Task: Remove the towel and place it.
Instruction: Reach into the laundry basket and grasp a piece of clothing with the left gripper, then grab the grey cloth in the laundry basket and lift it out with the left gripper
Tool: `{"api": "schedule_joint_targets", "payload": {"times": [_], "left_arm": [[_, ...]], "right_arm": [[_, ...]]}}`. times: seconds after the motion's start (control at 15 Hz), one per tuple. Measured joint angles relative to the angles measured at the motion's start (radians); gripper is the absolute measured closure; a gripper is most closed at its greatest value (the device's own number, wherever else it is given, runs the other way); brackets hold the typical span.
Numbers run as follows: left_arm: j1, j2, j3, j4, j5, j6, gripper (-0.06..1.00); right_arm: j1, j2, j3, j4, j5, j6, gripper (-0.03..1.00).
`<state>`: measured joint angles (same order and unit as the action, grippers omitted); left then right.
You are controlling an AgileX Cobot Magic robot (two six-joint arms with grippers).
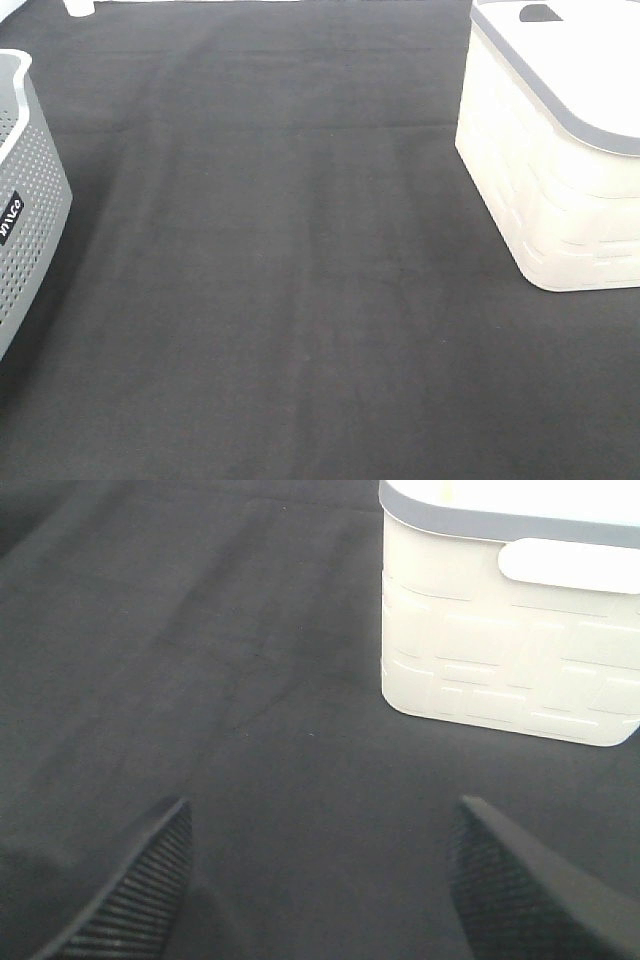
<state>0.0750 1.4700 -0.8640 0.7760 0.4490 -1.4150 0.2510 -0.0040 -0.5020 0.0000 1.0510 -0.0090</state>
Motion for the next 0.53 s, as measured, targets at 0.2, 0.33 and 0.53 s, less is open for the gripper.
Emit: {"api": "schedule_joint_targets", "payload": {"times": [0.2,0.33,0.53], "left_arm": [[0.0,0.079,-0.032,-0.003,-0.01,0.017,0.2],[0.021,0.122,-0.033,-0.02,-0.045,0.018,0.2],[0.075,0.157,-0.033,-0.037,-0.097,0.049,0.2]], "right_arm": [[0.0,0.0,0.0,0.0,0.0,0.0,0.26],[0.0,0.0,0.0,0.0,0.0,0.0,0.26],[0.0,0.0,0.0,0.0,0.0,0.0,0.26]]}}
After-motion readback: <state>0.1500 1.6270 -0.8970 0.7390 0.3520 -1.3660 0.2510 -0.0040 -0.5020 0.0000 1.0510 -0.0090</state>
